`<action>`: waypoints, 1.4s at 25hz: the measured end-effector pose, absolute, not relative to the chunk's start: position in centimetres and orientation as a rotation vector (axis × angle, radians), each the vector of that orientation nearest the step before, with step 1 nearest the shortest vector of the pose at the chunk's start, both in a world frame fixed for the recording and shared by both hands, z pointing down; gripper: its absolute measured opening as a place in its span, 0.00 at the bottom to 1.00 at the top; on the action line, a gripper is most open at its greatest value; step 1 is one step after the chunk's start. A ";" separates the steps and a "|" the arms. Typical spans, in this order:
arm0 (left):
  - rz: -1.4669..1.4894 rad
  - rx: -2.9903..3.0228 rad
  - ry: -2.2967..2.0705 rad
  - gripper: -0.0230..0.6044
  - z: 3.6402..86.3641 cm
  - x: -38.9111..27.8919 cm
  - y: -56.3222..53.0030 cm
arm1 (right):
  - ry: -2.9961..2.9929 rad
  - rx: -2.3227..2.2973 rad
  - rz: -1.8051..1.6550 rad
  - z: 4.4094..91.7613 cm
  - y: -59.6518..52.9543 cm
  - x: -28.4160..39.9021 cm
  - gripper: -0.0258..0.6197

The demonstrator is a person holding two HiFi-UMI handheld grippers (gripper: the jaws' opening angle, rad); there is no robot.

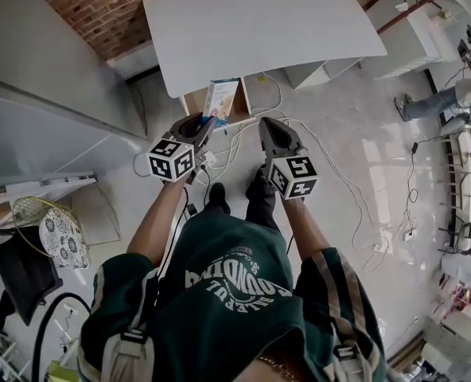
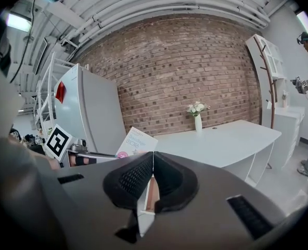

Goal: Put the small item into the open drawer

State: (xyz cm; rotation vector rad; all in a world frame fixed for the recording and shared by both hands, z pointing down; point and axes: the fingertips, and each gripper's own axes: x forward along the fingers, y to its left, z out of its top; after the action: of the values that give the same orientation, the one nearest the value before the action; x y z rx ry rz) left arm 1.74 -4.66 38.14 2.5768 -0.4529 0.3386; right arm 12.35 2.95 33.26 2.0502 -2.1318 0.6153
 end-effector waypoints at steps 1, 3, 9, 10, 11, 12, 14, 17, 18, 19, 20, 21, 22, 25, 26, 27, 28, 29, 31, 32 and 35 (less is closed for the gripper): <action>0.333 2.574 -0.464 0.20 38.2 1.9 -4.8 | -2.144 2.036 0.615 33.4 2.5 12.5 0.08; 0.327 2.568 -0.495 0.20 38.4 2.2 -5.3 | -2.171 2.003 0.613 33.6 1.6 12.9 0.08; 0.291 2.526 -0.642 0.20 38.7 2.1 -7.3 | -2.261 1.877 0.621 34.8 -2.0 14.1 0.08; 0.290 2.521 -0.665 0.20 38.7 2.1 -7.6 | -2.273 1.856 0.623 35.1 -2.6 14.2 0.08; 0.289 2.513 -0.691 0.20 38.8 2.0 -7.9 | -2.286 1.833 0.627 35.3 -3.3 14.3 0.08; 0.287 2.503 -0.718 0.20 38.9 1.9 -8.2 | -2.301 1.809 0.633 35.6 -4.0 14.4 0.08; 0.281 2.482 -0.771 0.20 39.1 1.7 -8.6 | -2.335 1.758 0.641 36.0 -5.1 14.4 0.08; 0.281 2.459 -0.836 0.20 39.2 1.8 -9.0 | -2.376 1.691 0.642 36.5 -6.3 14.6 0.08; 0.284 2.450 -0.855 0.20 39.3 1.9 -9.0 | -2.386 1.672 0.641 36.6 -6.6 14.7 0.08; 0.285 2.440 -0.873 0.20 39.4 2.0 -9.0 | -2.397 1.655 0.638 36.6 -6.8 14.8 0.08; 0.283 2.431 -0.889 0.20 39.5 2.1 -9.0 | -2.408 1.638 0.635 36.7 -7.0 15.0 0.08; 0.279 2.424 -0.904 0.20 39.5 2.3 -9.0 | -2.419 1.623 0.633 36.7 -7.3 15.2 0.08; 0.276 2.420 -0.916 0.20 39.4 2.5 -9.0 | -2.429 1.611 0.633 36.8 -7.5 15.4 0.08; 0.271 2.416 -0.946 0.20 39.2 3.2 -8.8 | -2.448 1.576 0.636 37.1 -7.7 16.2 0.08; 0.271 2.414 -0.957 0.20 39.1 3.4 -8.7 | -2.453 1.563 0.637 37.3 -7.8 16.4 0.08; 0.271 2.413 -0.969 0.20 39.1 3.5 -8.7 | -2.460 1.551 0.637 37.4 -7.9 16.5 0.08; 0.270 2.412 -0.981 0.20 39.0 3.6 -8.8 | -2.467 1.539 0.635 37.5 -8.0 16.5 0.08; 0.269 2.411 -0.992 0.20 39.0 3.6 -8.9 | -2.475 1.526 0.633 37.6 -8.1 16.5 0.08; 0.270 2.408 -1.012 0.20 39.0 3.6 -8.9 | -2.489 1.504 0.632 37.7 -8.2 16.4 0.08; 0.270 2.405 -1.021 0.20 39.0 3.6 -8.9 | -2.495 1.494 0.633 37.8 -8.2 16.4 0.08; 0.273 2.396 -1.049 0.20 39.2 3.6 -8.7 | -2.506 1.469 0.636 38.1 -8.1 16.6 0.08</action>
State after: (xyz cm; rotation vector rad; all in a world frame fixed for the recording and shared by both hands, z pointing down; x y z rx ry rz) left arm 3.58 -8.72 39.15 2.3957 -1.0491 0.2731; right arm 16.56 -8.11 38.08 1.4691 -2.5059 0.6357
